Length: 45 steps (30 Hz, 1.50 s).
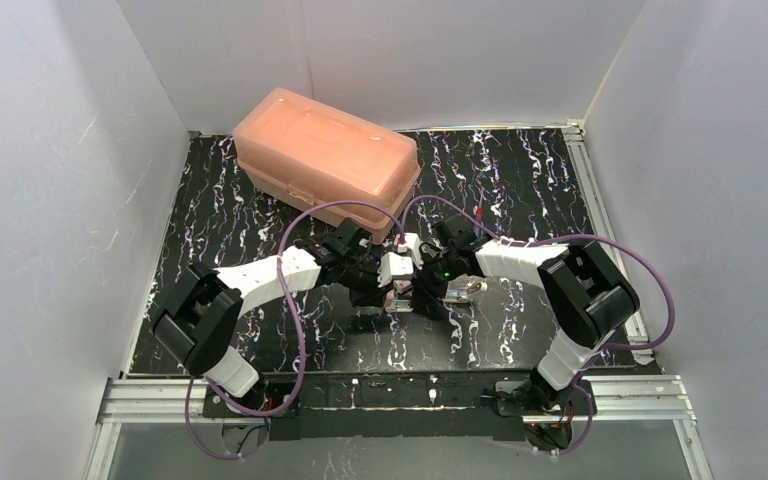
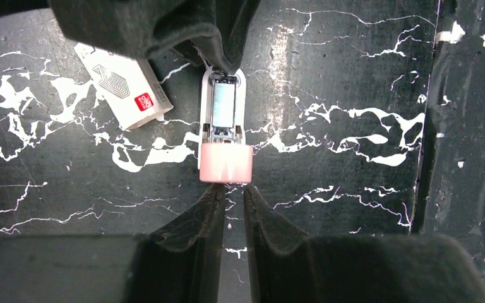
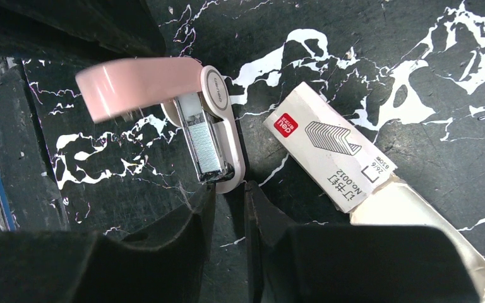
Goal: Load the staples into the stapler
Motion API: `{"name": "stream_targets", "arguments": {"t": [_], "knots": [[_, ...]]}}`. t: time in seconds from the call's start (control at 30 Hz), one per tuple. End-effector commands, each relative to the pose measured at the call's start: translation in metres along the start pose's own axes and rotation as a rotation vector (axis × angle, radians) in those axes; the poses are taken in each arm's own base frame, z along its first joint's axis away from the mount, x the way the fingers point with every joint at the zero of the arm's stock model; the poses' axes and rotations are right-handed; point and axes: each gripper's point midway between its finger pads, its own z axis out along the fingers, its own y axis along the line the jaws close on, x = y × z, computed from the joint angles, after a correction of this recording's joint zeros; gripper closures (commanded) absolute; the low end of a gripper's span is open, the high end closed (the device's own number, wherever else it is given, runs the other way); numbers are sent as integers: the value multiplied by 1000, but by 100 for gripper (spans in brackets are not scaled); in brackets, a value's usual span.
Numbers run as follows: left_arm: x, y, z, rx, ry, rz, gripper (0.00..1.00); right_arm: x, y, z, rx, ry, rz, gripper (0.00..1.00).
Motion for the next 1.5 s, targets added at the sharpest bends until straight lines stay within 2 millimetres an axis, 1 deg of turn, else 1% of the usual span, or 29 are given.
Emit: {"name": "stream_targets", "arguments": {"t": [0.0, 0.27, 0.37, 0.5, 0.57, 0.63, 0.8, 0.93, 1.1, 1.3, 1.47], "knots": [[-12, 0, 1, 6, -6, 3, 81, 10, -7, 4, 25, 41, 21, 69], [-14, -1, 8, 4, 9, 1, 71, 9, -9, 1, 28, 29, 28, 68], [-12, 0, 8, -4, 13, 4, 62, 7, -10, -5, 25, 12, 32, 65], [-8, 4, 9, -25, 26, 9, 46, 4, -8, -18, 3, -6, 16, 56], [-7, 6, 10, -35, 32, 15, 41, 3, -6, -25, -10, -17, 6, 52], [-6, 9, 10, -48, 37, 33, 38, 2, -4, -31, -20, -28, -3, 50], [-4, 15, 12, -67, 52, 102, 32, -3, 1, -41, -41, -59, -16, 49], [-3, 15, 15, -52, 68, 141, 30, -10, 5, -44, -58, -78, -32, 49], [-4, 14, 19, -39, 76, 141, 33, -14, 2, -47, -49, -94, -33, 50], [-1, 12, 30, -31, 109, 161, 34, -15, -4, -52, -31, -111, -14, 50], [4, 10, 36, -20, 135, 166, 42, -13, -8, -54, -24, -116, -1, 50]]}}
